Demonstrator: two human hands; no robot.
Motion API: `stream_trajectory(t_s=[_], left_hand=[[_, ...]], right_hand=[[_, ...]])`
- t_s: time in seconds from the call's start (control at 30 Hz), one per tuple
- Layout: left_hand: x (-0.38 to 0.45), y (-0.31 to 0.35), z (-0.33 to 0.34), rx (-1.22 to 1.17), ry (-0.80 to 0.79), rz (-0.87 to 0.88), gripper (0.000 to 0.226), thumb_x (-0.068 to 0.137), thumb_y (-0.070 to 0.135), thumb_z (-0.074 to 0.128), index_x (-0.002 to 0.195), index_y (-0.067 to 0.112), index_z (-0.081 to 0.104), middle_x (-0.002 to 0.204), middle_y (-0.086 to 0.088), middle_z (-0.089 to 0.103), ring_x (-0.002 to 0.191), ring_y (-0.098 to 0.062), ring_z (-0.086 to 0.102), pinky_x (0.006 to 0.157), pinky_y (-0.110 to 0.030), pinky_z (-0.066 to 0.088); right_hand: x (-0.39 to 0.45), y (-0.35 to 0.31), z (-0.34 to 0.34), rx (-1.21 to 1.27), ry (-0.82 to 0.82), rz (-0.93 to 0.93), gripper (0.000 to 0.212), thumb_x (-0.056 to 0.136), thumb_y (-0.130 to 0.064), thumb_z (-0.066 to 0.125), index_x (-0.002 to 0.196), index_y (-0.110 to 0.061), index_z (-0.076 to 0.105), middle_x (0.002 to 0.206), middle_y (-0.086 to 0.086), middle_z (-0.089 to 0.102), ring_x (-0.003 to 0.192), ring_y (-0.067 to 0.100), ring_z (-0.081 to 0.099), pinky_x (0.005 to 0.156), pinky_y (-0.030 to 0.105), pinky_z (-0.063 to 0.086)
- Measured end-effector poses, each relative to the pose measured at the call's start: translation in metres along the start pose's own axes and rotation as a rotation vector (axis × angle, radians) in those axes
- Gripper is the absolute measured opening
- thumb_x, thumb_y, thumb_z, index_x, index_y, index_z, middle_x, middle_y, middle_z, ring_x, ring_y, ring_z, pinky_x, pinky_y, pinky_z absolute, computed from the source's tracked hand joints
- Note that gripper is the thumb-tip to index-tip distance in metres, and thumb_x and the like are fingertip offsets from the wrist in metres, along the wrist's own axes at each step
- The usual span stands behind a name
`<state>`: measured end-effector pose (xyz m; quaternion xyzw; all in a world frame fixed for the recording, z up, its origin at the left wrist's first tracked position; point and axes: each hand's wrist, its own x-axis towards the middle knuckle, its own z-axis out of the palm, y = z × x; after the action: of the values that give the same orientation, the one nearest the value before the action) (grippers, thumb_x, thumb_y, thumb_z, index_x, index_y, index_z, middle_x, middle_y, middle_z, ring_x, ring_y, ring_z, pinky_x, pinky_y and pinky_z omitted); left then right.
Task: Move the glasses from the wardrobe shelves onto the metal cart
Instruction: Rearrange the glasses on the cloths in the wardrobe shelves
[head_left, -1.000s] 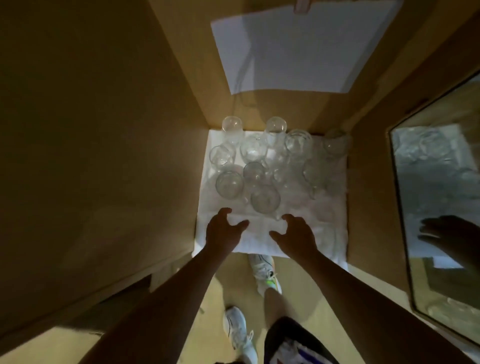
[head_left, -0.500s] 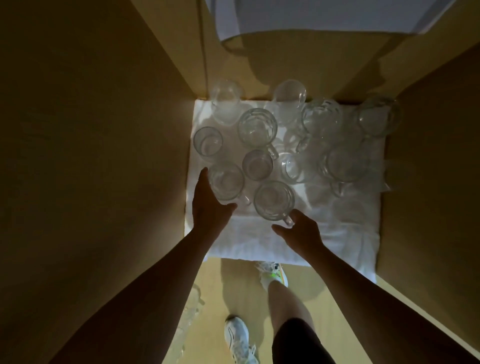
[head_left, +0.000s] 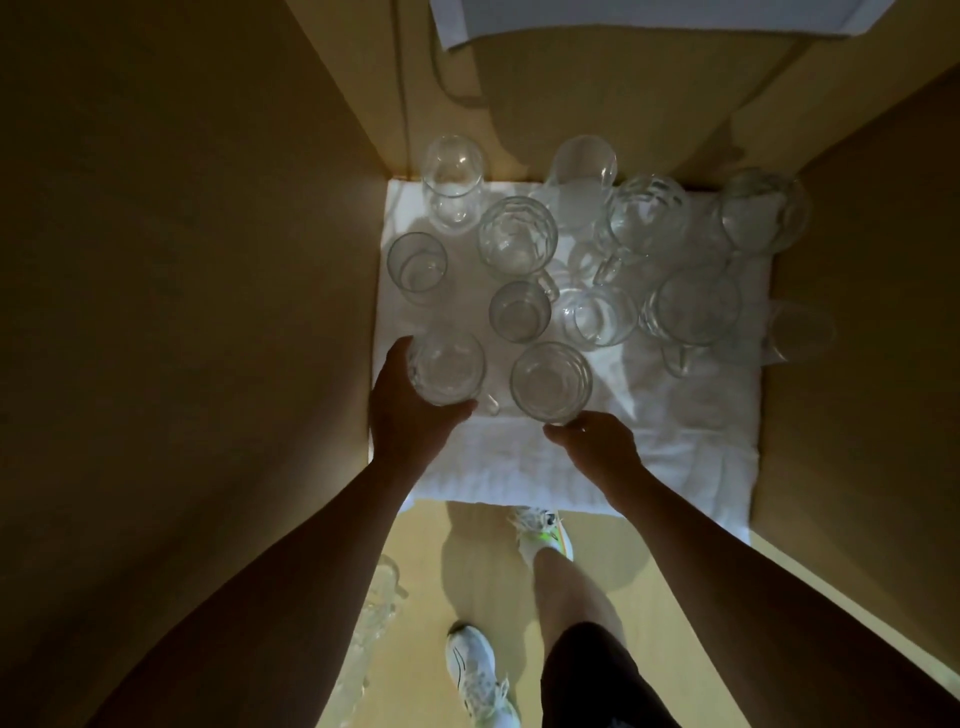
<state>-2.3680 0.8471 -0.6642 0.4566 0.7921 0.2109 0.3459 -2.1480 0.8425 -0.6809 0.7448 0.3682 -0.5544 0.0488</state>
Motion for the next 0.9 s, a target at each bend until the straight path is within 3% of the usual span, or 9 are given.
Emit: stream_trajectory(t_s=[0.13, 0.23, 0.3, 0.37, 0.47, 0.6, 0.7, 0.8, 0.9], left_hand=[[-0.025, -0.002, -0.014, 0.046, -0.028, 0.003, 0.095, 0.047, 0.04, 0.098, 0.13, 0.023, 0.054, 0.121, 0.005, 0.063, 0.109, -0.016, 0.06, 0.088, -0.031, 0.051], [-0.049, 0.007, -0.029, 0.04, -0.033, 0.043, 0.093, 0.046, 0.04, 0.098, 0.127, 0.024, 0.054, 0.12, 0.008, 0.063, 0.111, -0.016, 0.06, 0.091, -0.035, 0.053], [-0.065, 0.017, -0.042, 0.032, -0.022, 0.082, 0.094, 0.047, 0.037, 0.099, 0.127, 0.023, 0.054, 0.119, 0.013, 0.062, 0.112, -0.014, 0.06, 0.09, -0.03, 0.05], [-0.081, 0.03, -0.056, 0.005, -0.011, 0.108, 0.094, 0.048, 0.033, 0.1, 0.128, 0.022, 0.052, 0.115, 0.015, 0.061, 0.108, -0.011, 0.06, 0.088, -0.024, 0.046], [-0.107, 0.052, -0.083, -0.083, -0.015, 0.136, 0.085, 0.048, 0.034, 0.096, 0.121, 0.031, 0.051, 0.108, 0.014, 0.067, 0.097, -0.011, 0.064, 0.083, -0.032, 0.054], [-0.141, 0.083, -0.125, -0.14, -0.022, 0.189, 0.08, 0.045, 0.041, 0.091, 0.112, 0.041, 0.047, 0.106, 0.012, 0.067, 0.097, -0.015, 0.066, 0.083, -0.037, 0.056], [-0.17, 0.111, -0.161, -0.182, 0.016, 0.282, 0.078, 0.044, 0.04, 0.092, 0.108, 0.043, 0.045, 0.108, 0.013, 0.065, 0.099, -0.013, 0.064, 0.082, -0.031, 0.053], [-0.201, 0.143, -0.199, -0.221, 0.072, 0.359, 0.084, 0.047, 0.042, 0.093, 0.114, 0.036, 0.043, 0.11, 0.008, 0.064, 0.099, -0.013, 0.063, 0.079, -0.024, 0.05], [-0.237, 0.167, -0.235, -0.318, 0.11, 0.351, 0.089, 0.052, 0.038, 0.097, 0.124, 0.025, 0.047, 0.119, 0.003, 0.061, 0.107, -0.017, 0.062, 0.087, -0.028, 0.05]], right_hand=[[-0.015, 0.003, 0.003, 0.178, -0.027, 0.076, 0.028, 0.088, -0.033, 0.071, 0.086, -0.005, 0.07, 0.075, 0.011, 0.068, 0.074, 0.026, 0.065, 0.089, 0.047, 0.057], [-0.042, 0.009, -0.002, 0.34, -0.012, 0.141, 0.017, 0.086, -0.023, 0.075, 0.085, -0.008, 0.068, 0.064, 0.007, 0.061, 0.06, 0.022, 0.058, 0.069, 0.037, 0.056], [-0.064, 0.013, -0.006, 0.378, -0.012, 0.127, 0.014, 0.086, -0.022, 0.075, 0.083, -0.011, 0.066, 0.063, 0.006, 0.058, 0.058, 0.021, 0.053, 0.063, 0.032, 0.049], [-0.087, 0.014, -0.012, 0.377, 0.005, 0.085, 0.014, 0.086, -0.022, 0.075, 0.083, -0.012, 0.066, 0.064, 0.006, 0.057, 0.059, 0.021, 0.053, 0.063, 0.032, 0.049], [-0.124, 0.008, -0.024, 0.401, 0.021, 0.018, 0.015, 0.089, -0.024, 0.074, 0.09, -0.011, 0.066, 0.064, 0.005, 0.056, 0.058, 0.019, 0.052, 0.062, 0.031, 0.048], [-0.184, -0.006, -0.044, 0.436, 0.045, -0.095, 0.024, 0.097, -0.033, 0.066, 0.109, -0.013, 0.062, 0.083, 0.009, 0.061, 0.074, 0.021, 0.06, 0.069, 0.032, 0.057], [-0.234, -0.016, -0.058, 0.509, 0.075, -0.172, 0.022, 0.098, -0.035, 0.065, 0.095, -0.013, 0.062, 0.076, 0.009, 0.059, 0.068, 0.021, 0.058, 0.079, 0.04, 0.059], [-0.288, -0.026, -0.072, 0.599, 0.1, -0.274, 0.027, 0.099, -0.029, 0.065, 0.079, -0.015, 0.054, 0.066, 0.007, 0.049, 0.057, 0.018, 0.047, 0.071, 0.037, 0.048], [-0.347, -0.03, -0.081, 0.553, 0.156, -0.403, 0.023, 0.099, -0.032, 0.063, 0.087, -0.014, 0.057, 0.072, 0.01, 0.052, 0.061, 0.02, 0.051, 0.068, 0.038, 0.053]])
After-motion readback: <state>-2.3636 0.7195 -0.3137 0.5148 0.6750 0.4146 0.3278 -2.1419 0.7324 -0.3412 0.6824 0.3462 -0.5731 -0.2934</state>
